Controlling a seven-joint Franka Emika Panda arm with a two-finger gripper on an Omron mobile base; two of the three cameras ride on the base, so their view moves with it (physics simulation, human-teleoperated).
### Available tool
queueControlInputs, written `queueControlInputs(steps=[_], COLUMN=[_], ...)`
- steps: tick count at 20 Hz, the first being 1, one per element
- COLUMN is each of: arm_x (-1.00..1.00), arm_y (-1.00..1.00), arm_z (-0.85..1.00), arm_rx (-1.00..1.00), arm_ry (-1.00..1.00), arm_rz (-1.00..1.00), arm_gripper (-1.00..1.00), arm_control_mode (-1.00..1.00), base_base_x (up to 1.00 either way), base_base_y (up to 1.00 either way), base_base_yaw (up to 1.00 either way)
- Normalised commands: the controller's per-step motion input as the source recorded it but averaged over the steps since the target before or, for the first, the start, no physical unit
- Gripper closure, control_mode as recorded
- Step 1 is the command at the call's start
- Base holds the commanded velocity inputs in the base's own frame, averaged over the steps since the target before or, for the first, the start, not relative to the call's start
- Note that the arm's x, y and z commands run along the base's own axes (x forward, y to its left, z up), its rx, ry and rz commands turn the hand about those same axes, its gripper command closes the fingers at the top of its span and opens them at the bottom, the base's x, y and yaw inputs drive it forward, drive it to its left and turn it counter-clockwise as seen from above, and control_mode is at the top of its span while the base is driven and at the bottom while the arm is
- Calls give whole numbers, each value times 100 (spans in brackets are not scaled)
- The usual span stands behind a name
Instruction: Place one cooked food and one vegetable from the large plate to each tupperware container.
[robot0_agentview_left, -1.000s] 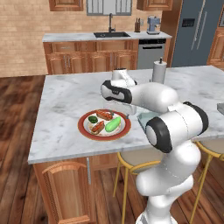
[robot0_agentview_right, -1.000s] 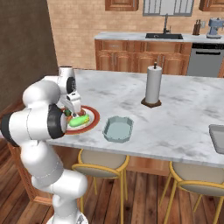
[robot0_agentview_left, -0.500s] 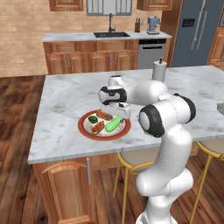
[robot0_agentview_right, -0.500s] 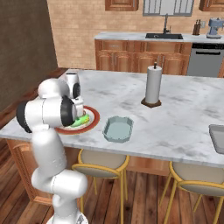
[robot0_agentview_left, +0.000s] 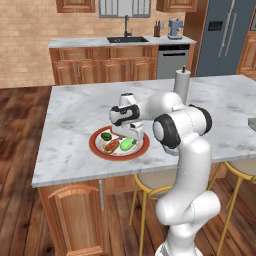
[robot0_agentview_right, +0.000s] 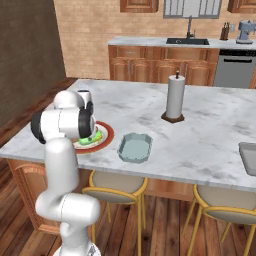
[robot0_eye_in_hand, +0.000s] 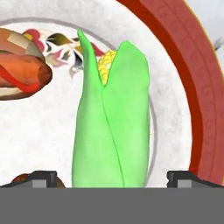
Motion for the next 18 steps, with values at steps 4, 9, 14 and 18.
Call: queueControlInputs(steps=[4, 9, 14, 18], arm_x=[33, 2, 0, 0], arm_y=[0, -3, -5, -3], arm_z=[-22, -32, -38, -37], arm_rx=[0, 0, 0, 0], arm_ry=[0, 2, 1, 0], arm_rz=[0, 0, 0, 0], arm_gripper=[-100, -100, -100, -100], arm_control_mode=[-100, -100, -100, -100], base_base_x=[0, 0, 0, 0], base_base_y=[0, 0, 0, 0], base_base_yaw=[0, 0, 0, 0])
